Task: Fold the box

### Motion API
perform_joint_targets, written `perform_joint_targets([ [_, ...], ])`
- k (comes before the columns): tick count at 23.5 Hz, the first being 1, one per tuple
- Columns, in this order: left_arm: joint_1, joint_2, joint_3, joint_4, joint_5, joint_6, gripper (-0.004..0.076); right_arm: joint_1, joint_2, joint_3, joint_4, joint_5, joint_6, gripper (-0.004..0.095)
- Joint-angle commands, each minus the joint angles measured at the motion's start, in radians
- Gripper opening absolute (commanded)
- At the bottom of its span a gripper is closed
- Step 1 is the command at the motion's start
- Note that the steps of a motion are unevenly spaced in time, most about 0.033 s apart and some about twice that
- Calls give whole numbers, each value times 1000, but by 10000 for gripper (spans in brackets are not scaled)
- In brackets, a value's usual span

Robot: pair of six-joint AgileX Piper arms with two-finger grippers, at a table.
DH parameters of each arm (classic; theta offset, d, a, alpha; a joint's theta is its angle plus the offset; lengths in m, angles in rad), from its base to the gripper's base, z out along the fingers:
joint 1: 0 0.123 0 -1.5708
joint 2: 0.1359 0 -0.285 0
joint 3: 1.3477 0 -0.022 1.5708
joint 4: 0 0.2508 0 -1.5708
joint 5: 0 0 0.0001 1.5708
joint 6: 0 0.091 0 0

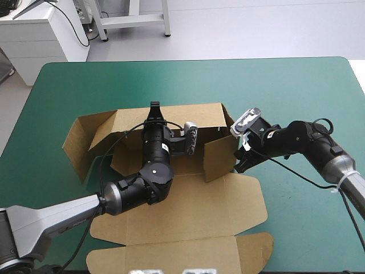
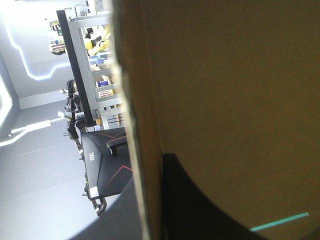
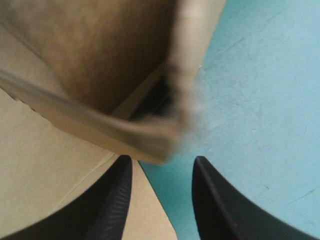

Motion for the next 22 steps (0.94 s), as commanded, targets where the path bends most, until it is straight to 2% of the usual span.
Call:
perform_joint_targets([
  [1,-4,-39,-21,53,35,5,-8,-6,-37,-26,41,41,-132,478],
  [4,-4,-39,-21,53,35,5,-8,-6,-37,-26,77,75,-235,503],
  [8,-4,-39,-21,53,35,5,-8,-6,-32,-26,116,49,-255,503],
  [12,-4,-39,-21,53,35,5,-8,-6,-32,-26,333,13,-285,503],
  [15,-4,-39,-21,53,35,5,-8,-2,-32,-24,400,-34,-259,503],
  [17,-4,-39,-21,53,35,5,-8,0,-36,20,486,-94,-279,503],
  [22,-4,-39,-21,53,35,5,-8,99,-38,129,515,-373,-279,488],
])
